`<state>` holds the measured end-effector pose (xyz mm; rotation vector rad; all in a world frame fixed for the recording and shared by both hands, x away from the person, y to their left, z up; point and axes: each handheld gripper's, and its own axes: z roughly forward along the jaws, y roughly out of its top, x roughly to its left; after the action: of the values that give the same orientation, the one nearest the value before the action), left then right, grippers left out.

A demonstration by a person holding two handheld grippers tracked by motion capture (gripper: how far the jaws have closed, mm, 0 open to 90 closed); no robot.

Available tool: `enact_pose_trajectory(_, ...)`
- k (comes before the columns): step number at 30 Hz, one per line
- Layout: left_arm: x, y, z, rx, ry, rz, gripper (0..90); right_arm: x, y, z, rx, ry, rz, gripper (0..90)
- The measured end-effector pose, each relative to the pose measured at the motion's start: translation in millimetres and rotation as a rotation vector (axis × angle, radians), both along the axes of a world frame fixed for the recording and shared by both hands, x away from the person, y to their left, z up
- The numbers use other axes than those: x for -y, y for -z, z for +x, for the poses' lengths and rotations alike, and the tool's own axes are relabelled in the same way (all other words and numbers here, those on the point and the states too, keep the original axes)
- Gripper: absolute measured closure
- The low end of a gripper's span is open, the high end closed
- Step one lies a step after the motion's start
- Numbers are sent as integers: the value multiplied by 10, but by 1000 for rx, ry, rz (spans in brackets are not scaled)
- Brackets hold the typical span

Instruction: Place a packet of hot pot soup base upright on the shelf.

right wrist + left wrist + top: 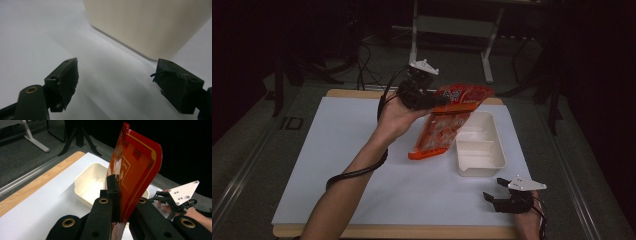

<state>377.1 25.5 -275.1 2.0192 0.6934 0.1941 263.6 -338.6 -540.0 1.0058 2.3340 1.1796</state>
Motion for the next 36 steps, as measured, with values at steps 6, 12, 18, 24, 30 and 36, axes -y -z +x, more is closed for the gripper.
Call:
enact_pose_trajectory(6,115,-32,3,5,12,3,900,0,0,-1,0,0,1,188)
enact_pose_trajectory(12,260,-60,30,1,17,-14,900,2,-2,-3,-1,0,1,188)
enact_pose_trajectory(18,380,-60,36,-5,24,-14,900,2,-2,-3,0,-1,2,188)
enact_pose_trajectory(24,522,-45,52,-10,32,-10,900,2,-1,-4,0,1,5,188)
enact_pose_trajectory(30,622,-25,59,-13,34,-1,900,4,-2,-4,0,-1,4,188)
enact_pose_trajectory(36,761,-19,86,-21,26,-8,900,5,-2,-4,0,-1,6,188)
